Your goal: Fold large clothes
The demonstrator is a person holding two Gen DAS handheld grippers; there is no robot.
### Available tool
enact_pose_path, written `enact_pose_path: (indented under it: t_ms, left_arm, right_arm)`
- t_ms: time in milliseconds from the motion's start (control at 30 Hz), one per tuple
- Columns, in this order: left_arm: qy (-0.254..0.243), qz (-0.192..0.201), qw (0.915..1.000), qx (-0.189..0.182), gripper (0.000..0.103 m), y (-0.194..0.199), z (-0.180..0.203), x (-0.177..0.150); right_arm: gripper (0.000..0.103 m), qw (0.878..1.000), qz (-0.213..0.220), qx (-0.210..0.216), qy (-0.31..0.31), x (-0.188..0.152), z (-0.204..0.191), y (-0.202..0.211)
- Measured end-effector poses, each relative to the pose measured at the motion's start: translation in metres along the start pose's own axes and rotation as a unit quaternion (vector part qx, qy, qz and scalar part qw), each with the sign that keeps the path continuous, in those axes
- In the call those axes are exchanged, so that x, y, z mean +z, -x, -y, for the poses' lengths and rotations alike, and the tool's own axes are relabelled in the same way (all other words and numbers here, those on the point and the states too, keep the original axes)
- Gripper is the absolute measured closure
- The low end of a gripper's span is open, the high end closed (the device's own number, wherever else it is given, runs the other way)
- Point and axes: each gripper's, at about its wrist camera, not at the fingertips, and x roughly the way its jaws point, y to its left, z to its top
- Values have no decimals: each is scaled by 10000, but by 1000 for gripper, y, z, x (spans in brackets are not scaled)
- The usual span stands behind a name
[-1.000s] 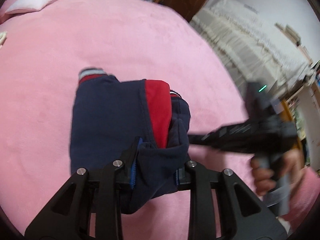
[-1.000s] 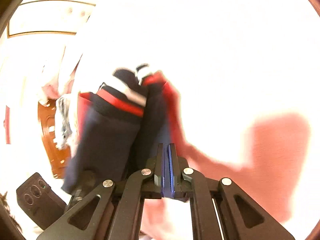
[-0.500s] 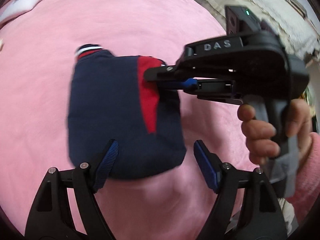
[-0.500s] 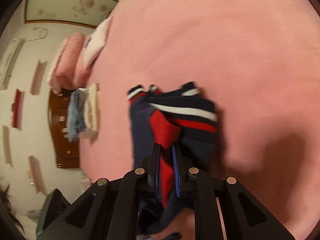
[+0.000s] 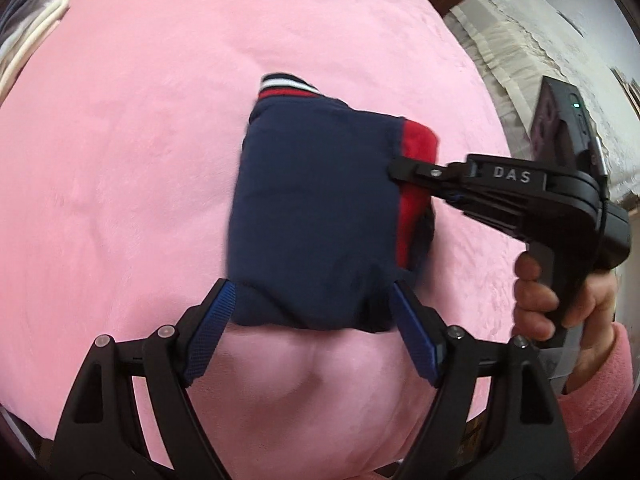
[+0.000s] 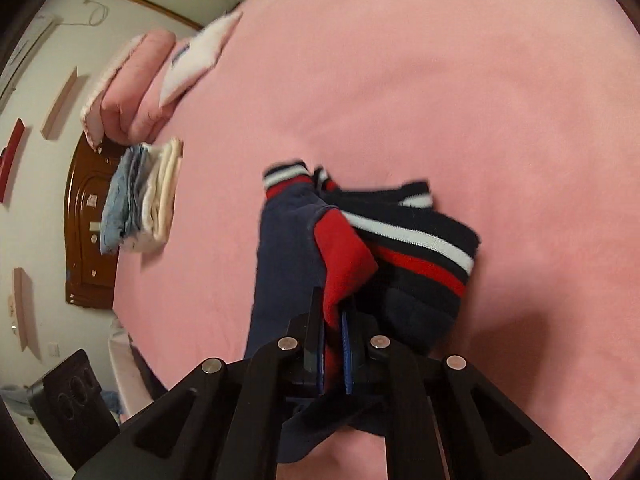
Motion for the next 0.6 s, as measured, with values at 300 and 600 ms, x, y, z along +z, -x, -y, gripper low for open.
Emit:
enact_pose_path:
  t_ms: [300,600]
  left_arm:
    - [-127,46,9995,273,26,-13,-5,12]
    - [-260,154,9986,432,26,-26,0,39]
  right_arm:
    - [96,9939,-405,-501,-898,-8,58,-2]
    - [37,9902,-342,-589,-1219,-4,68,-16]
